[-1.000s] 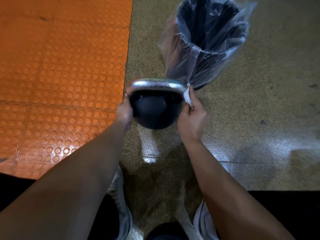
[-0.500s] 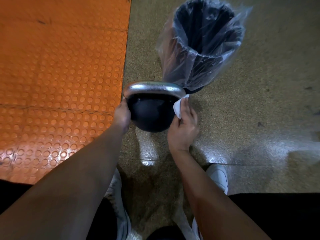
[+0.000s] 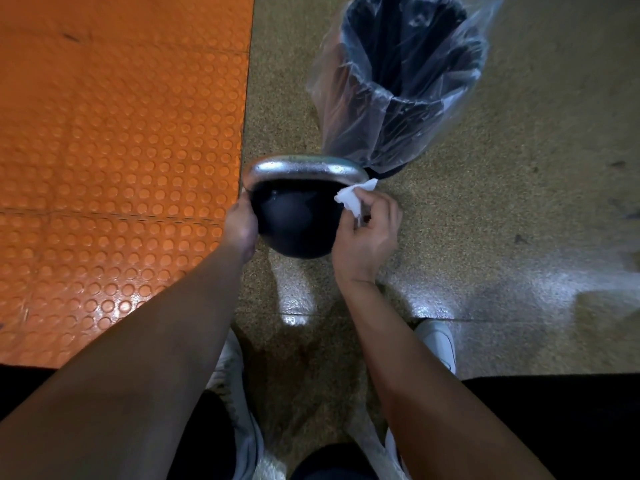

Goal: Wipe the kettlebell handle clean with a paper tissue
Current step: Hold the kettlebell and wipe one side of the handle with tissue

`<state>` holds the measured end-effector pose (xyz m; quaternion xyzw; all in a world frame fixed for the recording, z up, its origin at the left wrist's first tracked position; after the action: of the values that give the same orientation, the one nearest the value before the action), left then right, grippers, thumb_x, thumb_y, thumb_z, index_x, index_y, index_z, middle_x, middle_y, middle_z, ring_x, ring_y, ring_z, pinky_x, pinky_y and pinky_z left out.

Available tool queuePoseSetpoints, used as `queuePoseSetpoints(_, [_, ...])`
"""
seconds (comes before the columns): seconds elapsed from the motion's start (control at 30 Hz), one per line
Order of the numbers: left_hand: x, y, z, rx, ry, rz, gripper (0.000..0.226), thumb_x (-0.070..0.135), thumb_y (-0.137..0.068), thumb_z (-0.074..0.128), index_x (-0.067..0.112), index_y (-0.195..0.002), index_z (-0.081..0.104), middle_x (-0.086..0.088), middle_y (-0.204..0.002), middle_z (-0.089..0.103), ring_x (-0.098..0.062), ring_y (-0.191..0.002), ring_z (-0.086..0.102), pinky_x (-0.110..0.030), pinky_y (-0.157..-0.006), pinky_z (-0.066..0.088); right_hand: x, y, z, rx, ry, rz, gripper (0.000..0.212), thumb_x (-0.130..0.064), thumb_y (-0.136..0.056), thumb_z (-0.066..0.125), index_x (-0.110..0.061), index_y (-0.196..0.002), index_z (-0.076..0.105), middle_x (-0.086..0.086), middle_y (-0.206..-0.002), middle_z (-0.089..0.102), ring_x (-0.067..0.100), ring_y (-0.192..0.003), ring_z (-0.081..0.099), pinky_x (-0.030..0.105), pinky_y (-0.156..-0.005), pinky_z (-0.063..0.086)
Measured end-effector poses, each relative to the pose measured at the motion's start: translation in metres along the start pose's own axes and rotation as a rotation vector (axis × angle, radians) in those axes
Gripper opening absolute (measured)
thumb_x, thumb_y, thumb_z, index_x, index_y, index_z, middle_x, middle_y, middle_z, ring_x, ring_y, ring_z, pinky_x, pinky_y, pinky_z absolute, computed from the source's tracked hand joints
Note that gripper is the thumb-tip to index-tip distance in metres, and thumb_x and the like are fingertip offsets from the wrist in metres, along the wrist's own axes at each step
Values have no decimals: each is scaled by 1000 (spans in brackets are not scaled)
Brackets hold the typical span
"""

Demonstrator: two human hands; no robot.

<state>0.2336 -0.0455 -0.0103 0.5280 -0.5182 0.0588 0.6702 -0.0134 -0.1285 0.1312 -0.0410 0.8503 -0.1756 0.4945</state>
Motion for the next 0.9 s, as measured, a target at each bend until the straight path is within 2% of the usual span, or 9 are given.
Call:
queuePoseSetpoints(0.1, [0, 0, 0, 5, 2, 3, 49, 40, -104, 43, 0, -127, 62, -23, -132, 60, -38, -130, 50, -54, -110, 36, 1, 1, 7, -45, 22, 8, 29, 9, -76, 73, -4, -102, 75, 10, -105, 69, 20, -103, 56, 38, -85, 53])
queuePoseSetpoints(0.2, [-1, -1, 1, -5, 6, -3, 50, 40, -104, 44, -1, -128, 60, -26, -134, 58, -41, -132, 46, -56, -110, 33, 9, 1, 5, -59, 3, 36, 28, 8, -77, 71, -5, -102, 74, 10, -106, 67, 30, -99, 64, 43, -82, 56])
queuePoseSetpoints(0.3, [-1, 1, 1, -3, 15, -9, 51, 40, -104, 44, -1, -131, 59, -26, -137, 55, -40, -133, 45, -55, -110, 32, -4, -4, 8, -63, -9, -32, 25, 8, -80, 72, -4, -102, 75, 12, -104, 67, 30, -95, 67, 32, -79, 55])
queuePoseSetpoints(0.4, [0, 2, 0, 4, 18, -6, 49, 40, -103, 46, 1, -128, 61, -21, -129, 63, -37, -131, 50, -52, -110, 37, 1, -1, 11, -96, 7, -6, 28, 9, -79, 73, -4, -104, 76, 12, -107, 67, 30, -100, 67, 22, -83, 52])
queuePoseSetpoints(0.47, [0, 1, 0, 11, 8, -10, 51, 43, -102, 47, 1, -128, 61, -19, -128, 64, -36, -129, 52, -53, -110, 37, 8, -1, 8, -98, -5, 16, 27, 7, -80, 73, -5, -104, 76, 12, -108, 66, 30, -99, 67, 28, -82, 54])
queuePoseSetpoints(0.57, [0, 1, 1, 20, 0, -8, 52, 42, -103, 44, -1, -129, 59, -23, -133, 60, -37, -130, 50, -53, -109, 36, -4, -8, 8, -86, -13, -82, 27, 9, -77, 73, -3, -101, 76, 13, -103, 66, 32, -95, 68, 39, -79, 58])
queuePoseSetpoints(0.73, [1, 2, 0, 14, -8, -3, 49, 37, -105, 41, -1, -131, 57, -22, -132, 60, -37, -129, 51, -53, -109, 37, 3, -5, 6, -96, 17, -71, 25, 8, -79, 76, -2, -101, 77, 13, -104, 67, 33, -98, 68, 49, -81, 59])
queuePoseSetpoints(0.8, [2, 1, -1, 22, -28, 7, 49, 36, -105, 39, -1, -131, 58, -23, -133, 60, -37, -129, 51, -53, -109, 37, -4, -9, 4, -72, 11, -138, 24, 9, -78, 78, -2, -99, 77, 13, -101, 68, 29, -97, 65, 43, -81, 59])
queuePoseSetpoints(0.9, [3, 3, -1, 16, -30, -2, 49, 37, -105, 40, 0, -132, 58, -22, -133, 60, -38, -130, 51, -54, -110, 36, -11, -9, 10, -82, 59, -217, 33, 16, -72, 74, -2, -100, 78, 13, -99, 68, 24, -98, 59, 26, -89, 51])
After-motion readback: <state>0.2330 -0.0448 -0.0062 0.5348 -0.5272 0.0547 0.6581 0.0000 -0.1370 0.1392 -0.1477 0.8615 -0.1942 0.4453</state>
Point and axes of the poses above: each hand's wrist, its own y-axis away from the middle knuckle, its own z-axis out of the palm, x = y × z, the point moved 10 cm from there along -y, towards the middle knuckle
